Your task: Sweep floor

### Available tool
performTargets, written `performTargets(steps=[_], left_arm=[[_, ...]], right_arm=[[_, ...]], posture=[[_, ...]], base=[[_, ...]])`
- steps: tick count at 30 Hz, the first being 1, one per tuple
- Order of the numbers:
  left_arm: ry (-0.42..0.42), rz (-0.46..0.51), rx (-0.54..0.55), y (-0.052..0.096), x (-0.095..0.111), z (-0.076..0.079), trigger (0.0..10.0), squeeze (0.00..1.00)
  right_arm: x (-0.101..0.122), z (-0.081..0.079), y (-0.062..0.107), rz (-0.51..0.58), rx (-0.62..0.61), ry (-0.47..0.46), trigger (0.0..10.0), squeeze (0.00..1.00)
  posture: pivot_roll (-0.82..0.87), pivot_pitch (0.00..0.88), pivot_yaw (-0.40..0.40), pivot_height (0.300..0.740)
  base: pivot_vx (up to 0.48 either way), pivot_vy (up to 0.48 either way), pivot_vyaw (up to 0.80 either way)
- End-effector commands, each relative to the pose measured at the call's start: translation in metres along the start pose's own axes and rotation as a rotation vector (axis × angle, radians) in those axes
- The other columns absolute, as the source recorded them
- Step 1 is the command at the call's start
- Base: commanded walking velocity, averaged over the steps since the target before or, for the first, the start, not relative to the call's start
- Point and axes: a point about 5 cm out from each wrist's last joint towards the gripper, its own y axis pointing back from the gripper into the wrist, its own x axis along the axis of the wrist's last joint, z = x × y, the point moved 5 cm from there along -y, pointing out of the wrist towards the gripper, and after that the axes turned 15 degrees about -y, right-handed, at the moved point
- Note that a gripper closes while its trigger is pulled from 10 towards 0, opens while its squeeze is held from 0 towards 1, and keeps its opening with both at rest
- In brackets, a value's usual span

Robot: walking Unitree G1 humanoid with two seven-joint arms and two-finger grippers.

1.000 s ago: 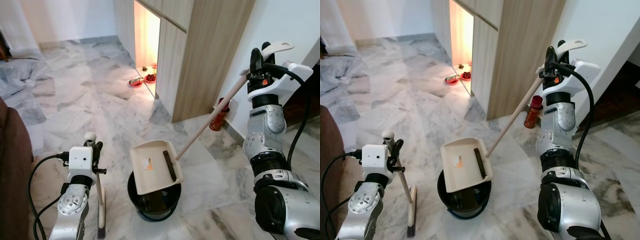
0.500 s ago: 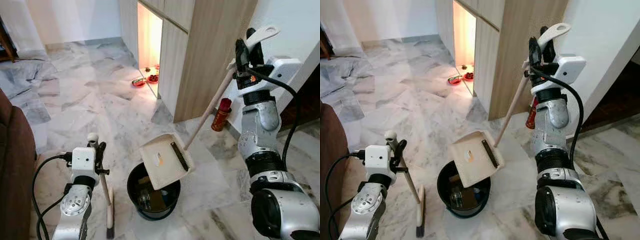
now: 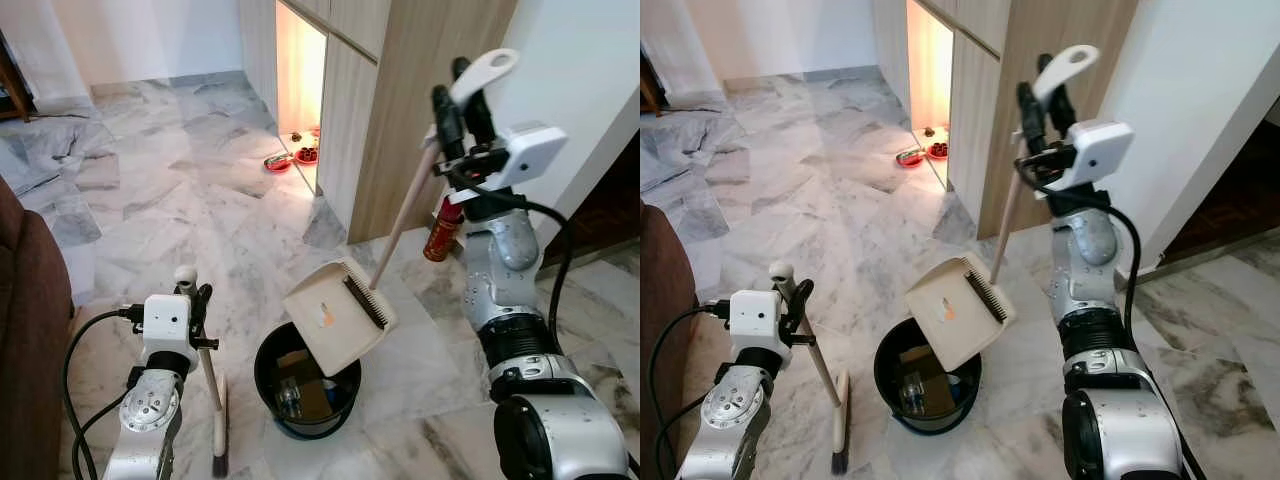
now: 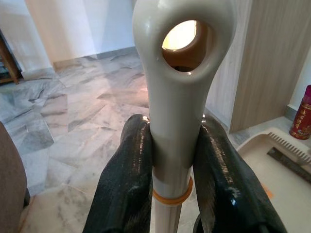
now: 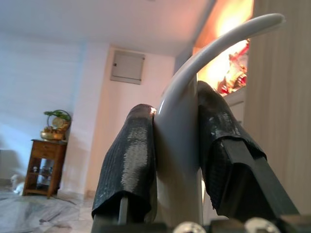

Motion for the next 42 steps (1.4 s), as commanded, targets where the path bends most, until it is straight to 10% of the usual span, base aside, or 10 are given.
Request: performTargets(steps=[1,42], left_arm=[[-0.008,0.053,0.015,-0.002,0.011,-0.006,10.0,0.00],[-0.011,0.060,0.007,-0.003,0.012,-0.005,10.0,0.00]], right_arm=[[0.021,-0.008,-0.007,0.087,0.047,0.039,10.0,0.00],[0.012,-0.027,-0.006,0.067,0.122,0.127,10.0,0.00]], posture=[[0.14,0.000,-0.059,0.740],[0.15,0.000,-0.059,0.740]], base=[[0.000,0.000,0.00],[0.000,0.000,0.00]])
